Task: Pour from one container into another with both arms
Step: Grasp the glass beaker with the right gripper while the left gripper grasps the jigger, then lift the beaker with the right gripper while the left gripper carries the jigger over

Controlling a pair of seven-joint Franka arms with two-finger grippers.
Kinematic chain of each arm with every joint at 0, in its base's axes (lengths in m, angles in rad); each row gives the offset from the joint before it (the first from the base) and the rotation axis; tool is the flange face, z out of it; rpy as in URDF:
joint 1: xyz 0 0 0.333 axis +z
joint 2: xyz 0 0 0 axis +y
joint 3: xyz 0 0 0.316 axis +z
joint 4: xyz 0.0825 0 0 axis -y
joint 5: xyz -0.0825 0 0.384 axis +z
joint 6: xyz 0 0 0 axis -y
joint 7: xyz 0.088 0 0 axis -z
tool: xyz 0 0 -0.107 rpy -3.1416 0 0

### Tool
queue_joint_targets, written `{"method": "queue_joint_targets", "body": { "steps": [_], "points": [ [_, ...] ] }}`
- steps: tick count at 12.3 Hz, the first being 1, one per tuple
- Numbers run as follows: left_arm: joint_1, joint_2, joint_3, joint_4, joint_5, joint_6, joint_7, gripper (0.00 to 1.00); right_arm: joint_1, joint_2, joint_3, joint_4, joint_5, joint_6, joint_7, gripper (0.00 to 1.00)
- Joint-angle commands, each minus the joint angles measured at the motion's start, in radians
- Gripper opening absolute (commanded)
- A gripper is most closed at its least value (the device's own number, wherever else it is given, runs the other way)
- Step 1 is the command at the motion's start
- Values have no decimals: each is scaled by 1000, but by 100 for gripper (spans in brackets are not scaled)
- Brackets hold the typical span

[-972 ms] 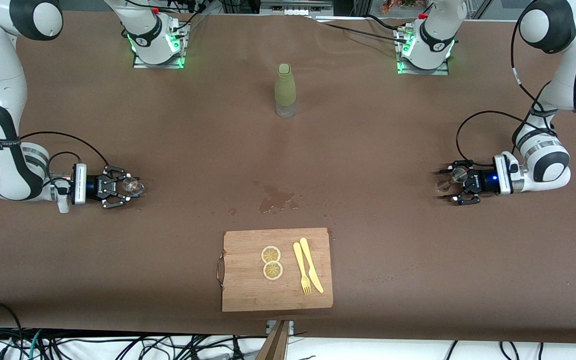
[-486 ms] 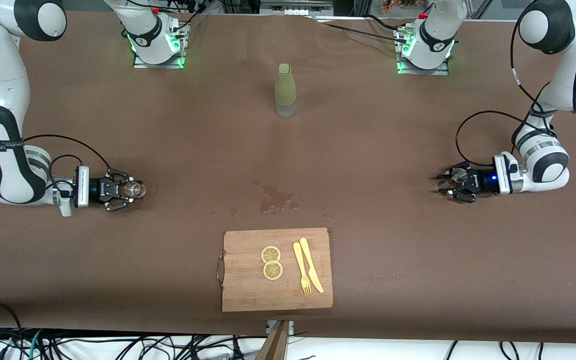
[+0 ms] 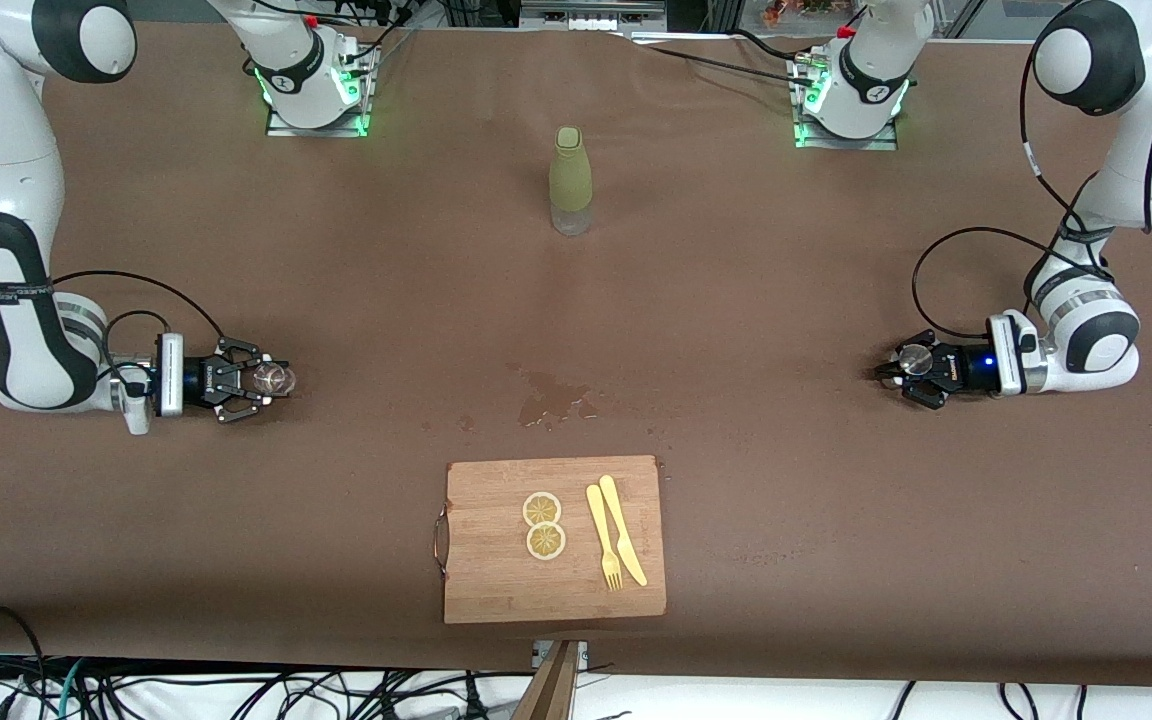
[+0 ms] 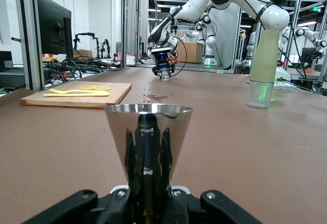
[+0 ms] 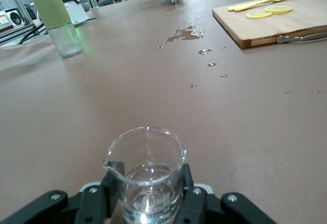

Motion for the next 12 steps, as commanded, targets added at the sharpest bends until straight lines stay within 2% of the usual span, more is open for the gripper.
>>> {"method": "queue_joint_targets", "body": {
  "steps": [1,7,10,12],
  "points": [
    [-9,13,-17,25,-41,-24,29,0,41,3,0,82,-40,-17,111,0],
    [-33,10,-125,23,-95,-1,-22,0,162,-2,3,184,-51,-19,313,0],
    [-47,10,-189,18,-112,95,-23,0,208,-5,2,258,-94,-37,433,0],
    [-70,10,-236,14,-115,152,-90,0,239,-16,0,284,-95,-45,504,0]
  ]
}}
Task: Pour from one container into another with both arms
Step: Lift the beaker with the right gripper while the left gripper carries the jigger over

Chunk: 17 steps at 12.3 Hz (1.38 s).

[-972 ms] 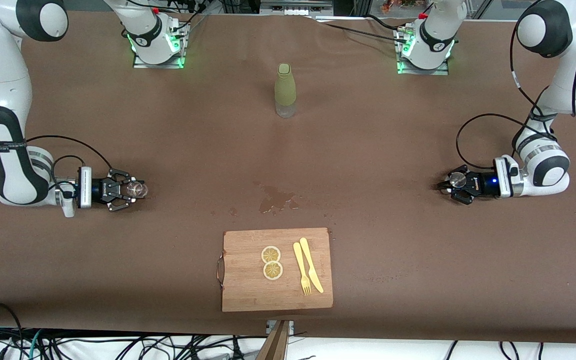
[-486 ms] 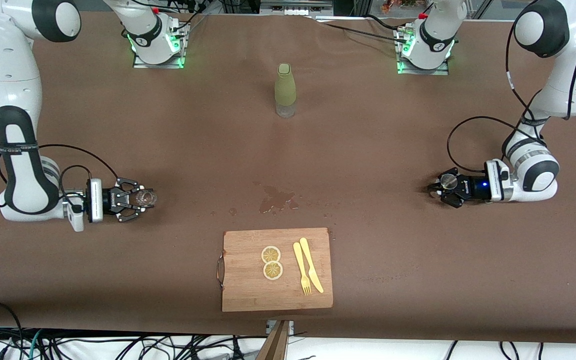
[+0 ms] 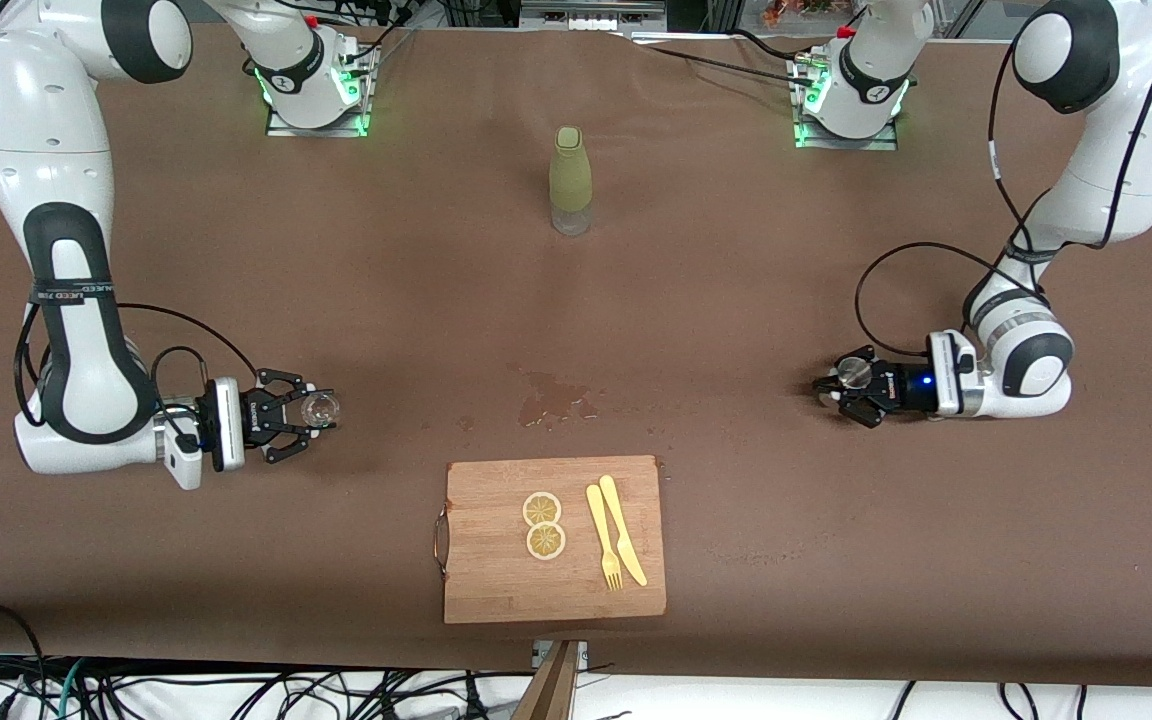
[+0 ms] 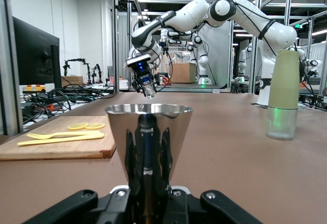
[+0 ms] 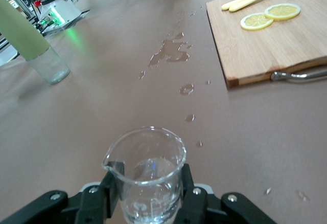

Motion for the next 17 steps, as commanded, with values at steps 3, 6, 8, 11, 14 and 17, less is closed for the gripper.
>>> {"method": "queue_joint_targets", "body": {
  "steps": [3,6,8,11,14,17],
  "points": [
    [-49,10,-109,-1,-80,157,-86,0,85,-55,-9,31,-27,-19,208,0],
    [-92,12,-190,2,-141,283,-106,0,190,-112,-44,31,-81,-5,344,0],
    [-141,12,-234,6,-194,373,-159,0,283,-144,-102,31,-81,3,453,0],
    [-224,17,-245,15,-240,498,-161,0,370,-164,-117,31,-107,49,613,1],
    [-287,38,-270,27,-312,578,-160,0,496,-166,-196,32,-124,75,708,1],
    [-327,67,-305,80,-343,650,-158,0,637,-152,-312,60,-136,92,783,1]
  ]
}}
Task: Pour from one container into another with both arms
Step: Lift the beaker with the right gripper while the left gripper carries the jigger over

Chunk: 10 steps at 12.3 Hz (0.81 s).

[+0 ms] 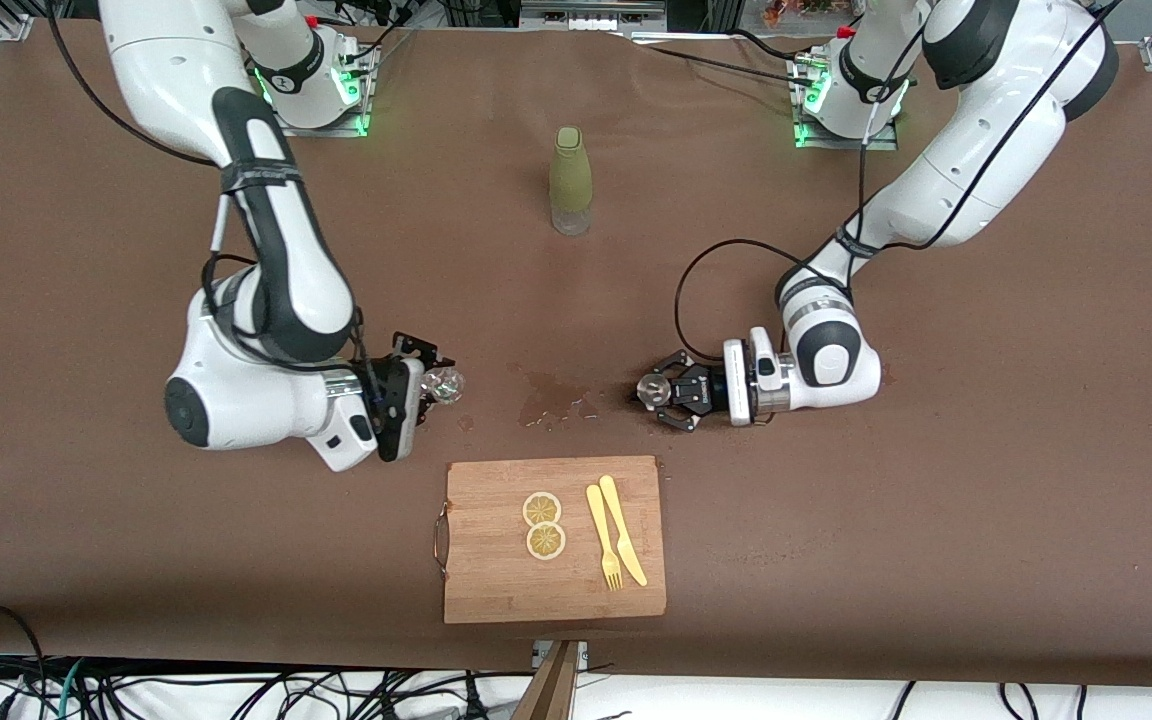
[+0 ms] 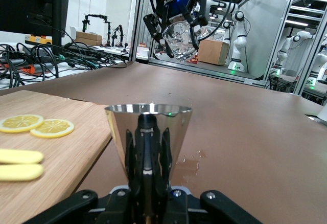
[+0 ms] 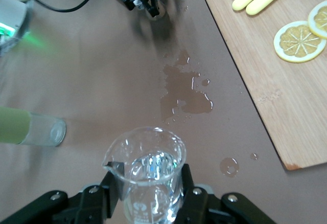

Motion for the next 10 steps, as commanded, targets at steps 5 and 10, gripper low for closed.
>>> {"method": "queue_joint_targets", "body": {
  "steps": [5,10],
  "points": [
    [-91,71,-20,146,-30,94,-7,0,317,28,-291,51,-30,5,232,1],
    [-128,93,-22,169,-30,102,-2,0,435,93,-406,111,-32,17,298,1]
  ]
}}
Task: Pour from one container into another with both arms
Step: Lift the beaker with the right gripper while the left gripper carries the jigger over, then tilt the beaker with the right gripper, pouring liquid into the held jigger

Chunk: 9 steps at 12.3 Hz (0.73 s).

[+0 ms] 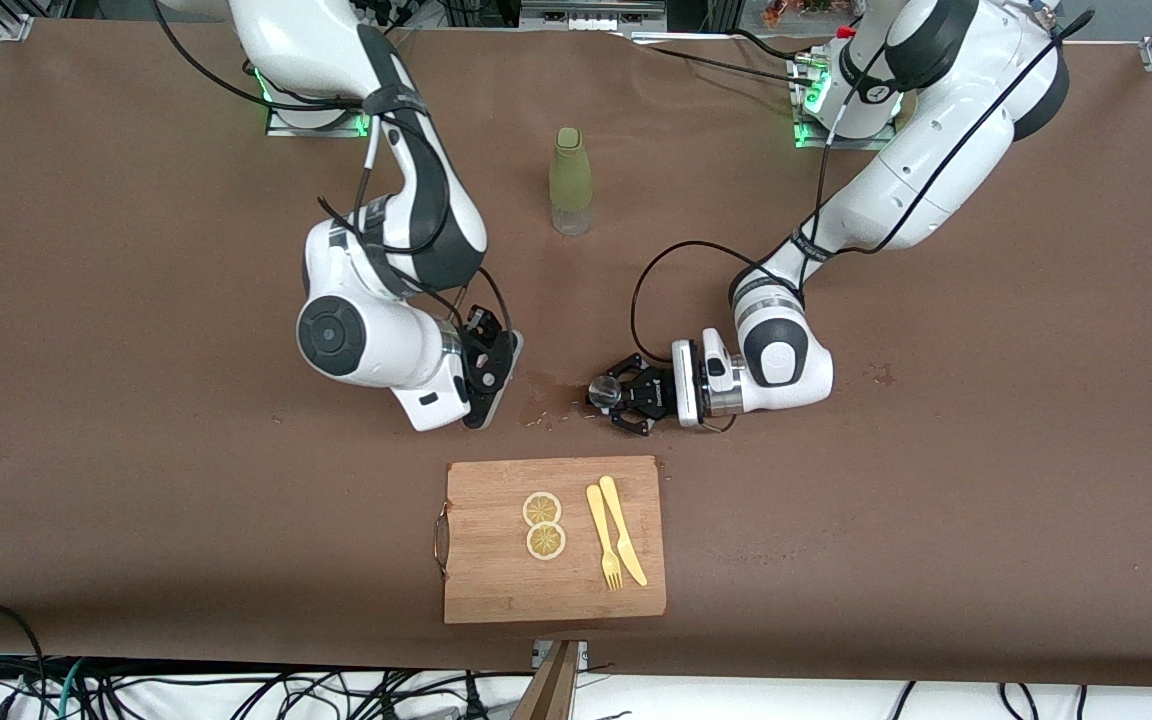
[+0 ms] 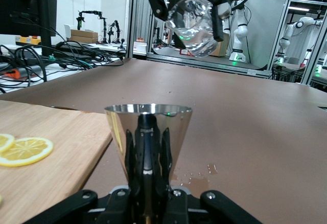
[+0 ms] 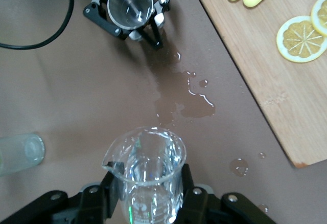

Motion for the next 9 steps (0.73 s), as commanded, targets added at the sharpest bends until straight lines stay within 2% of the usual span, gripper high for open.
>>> {"method": "queue_joint_targets", "body": {
  "steps": [1,9],
  "points": [
    [-29,27,-6,45,-25,15,1,0,50,70,-73,90,-10,-5,58,1],
    [-65,62,-19,112,-25,65,6,0,133,115,-150,112,-10,33,101,1]
  ]
}}
